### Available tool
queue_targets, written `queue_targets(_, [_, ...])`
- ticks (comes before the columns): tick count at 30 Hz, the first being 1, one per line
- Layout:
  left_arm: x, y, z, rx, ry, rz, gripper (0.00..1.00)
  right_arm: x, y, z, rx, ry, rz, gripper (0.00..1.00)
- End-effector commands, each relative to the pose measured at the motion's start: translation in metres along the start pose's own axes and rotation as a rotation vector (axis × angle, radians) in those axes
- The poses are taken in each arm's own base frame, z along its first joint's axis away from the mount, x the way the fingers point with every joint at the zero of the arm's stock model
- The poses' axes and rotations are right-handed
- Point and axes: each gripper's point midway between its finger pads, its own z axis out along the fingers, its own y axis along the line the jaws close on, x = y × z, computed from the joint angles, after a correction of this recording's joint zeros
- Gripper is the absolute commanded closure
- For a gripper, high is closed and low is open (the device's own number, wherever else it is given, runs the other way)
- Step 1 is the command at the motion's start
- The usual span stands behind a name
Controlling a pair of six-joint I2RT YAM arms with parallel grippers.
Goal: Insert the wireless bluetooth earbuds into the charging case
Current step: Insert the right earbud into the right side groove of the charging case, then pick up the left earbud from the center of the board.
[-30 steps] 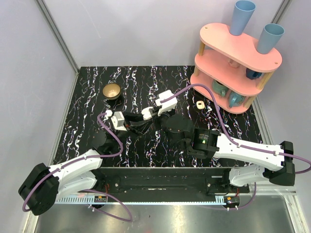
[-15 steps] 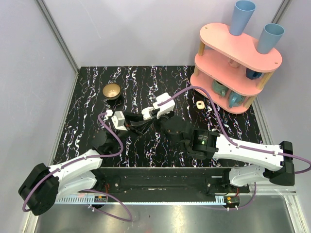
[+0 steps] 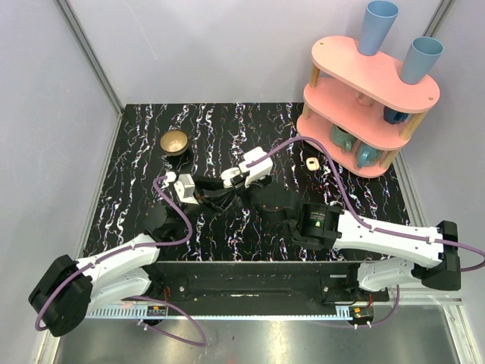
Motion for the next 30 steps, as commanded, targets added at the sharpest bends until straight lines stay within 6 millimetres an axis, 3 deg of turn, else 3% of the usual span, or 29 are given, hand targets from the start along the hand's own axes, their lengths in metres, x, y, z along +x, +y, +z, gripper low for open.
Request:
queue_targets(1, [-0.032, -0.003, 0.003, 0.01, -0.116, 0.038, 1.0, -0.014, 0.004, -0.013, -0.043, -0.028, 0.068, 0.48])
queue_targets(9, [-0.029, -0.001, 0.001, -0.002, -0.107, 0.043, 1.0, -0.054, -0.004, -0.032, -0.078, -0.132, 0.221, 0.22])
queue_targets(17, [-0.028, 0.001, -0.003, -0.023, -0.102, 0.045, 1.0, -0.081, -0.029, -0.06, -0.075, -0.221, 0.379, 0.15])
queue_targets(22, [-0.029, 0.006, -0.008, -0.059, -0.089, 0.073, 1.0, -0.072, -0.067, -0.067, 0.098, -0.245, 0.469, 0.12])
queue_targets(30, [-0.037, 0.012, -0.012, -0.106, -0.047, 0.141, 1.0, -0.062, -0.108, -0.079, 0.27, -0.243, 0.591, 0.11])
